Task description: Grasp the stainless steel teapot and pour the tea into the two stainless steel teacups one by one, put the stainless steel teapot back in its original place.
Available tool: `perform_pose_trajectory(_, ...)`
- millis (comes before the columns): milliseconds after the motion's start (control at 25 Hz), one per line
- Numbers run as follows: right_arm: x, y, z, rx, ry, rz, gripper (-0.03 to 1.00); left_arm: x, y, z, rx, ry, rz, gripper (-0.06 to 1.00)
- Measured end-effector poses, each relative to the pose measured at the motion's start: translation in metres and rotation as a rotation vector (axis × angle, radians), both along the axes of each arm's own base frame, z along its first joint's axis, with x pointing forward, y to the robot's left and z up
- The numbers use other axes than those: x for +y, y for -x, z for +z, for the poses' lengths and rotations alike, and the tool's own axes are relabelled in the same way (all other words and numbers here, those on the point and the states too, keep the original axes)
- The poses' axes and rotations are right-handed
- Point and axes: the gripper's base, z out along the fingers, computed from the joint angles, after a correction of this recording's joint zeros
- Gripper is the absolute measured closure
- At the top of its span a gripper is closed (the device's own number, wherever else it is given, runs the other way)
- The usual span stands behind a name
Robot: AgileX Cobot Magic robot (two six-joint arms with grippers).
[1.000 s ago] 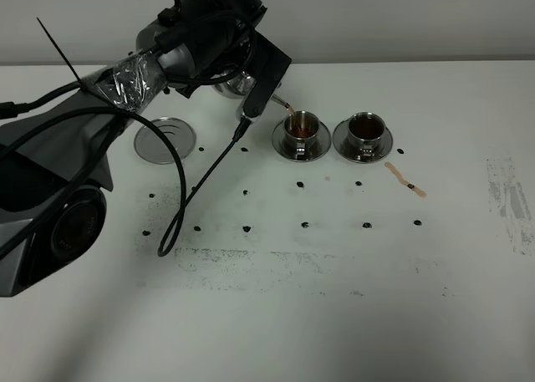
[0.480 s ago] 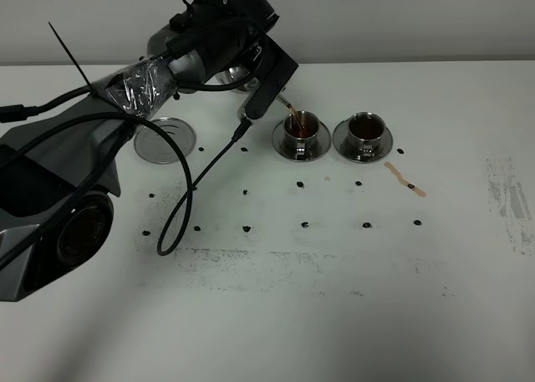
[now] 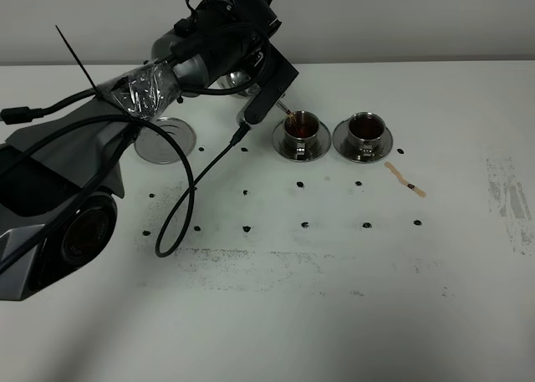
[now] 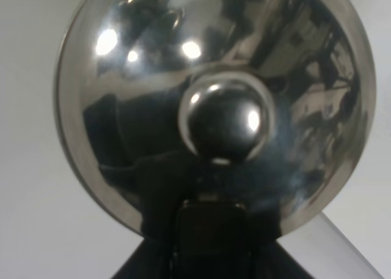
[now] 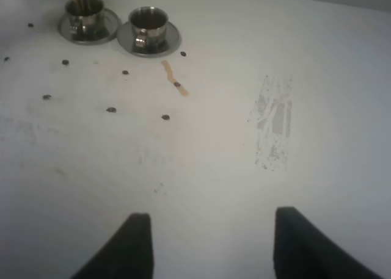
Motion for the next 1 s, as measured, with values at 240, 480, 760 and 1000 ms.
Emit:
perform_pose_trajectory(240,0.0000,0.0000,0.0000,0.000,0.000,0.000,0.50,0.0000,-0.0004,0.0008,-0.008,-0.014,-0.008,0.75)
perform_pose_trajectory(480,0.0000,0.0000,0.0000,0.000,0.000,0.000,0.50,0.0000,-0.0015,0.0019,-0.023,-0.023,-0.017,0.75)
perform_pose_trajectory(760,0.0000,0.0000,0.0000,0.000,0.000,0.000,0.50,-0.0004,-0.0017,0.0020,-0.026,-0.021,-0.021,0.75)
perform_pose_trajectory(1000,0.0000,0.0000,0.0000,0.000,0.000,0.000,0.50,-0.0007,-0.0022,0.0024,-0.032,-0.021,-0.025,0.75)
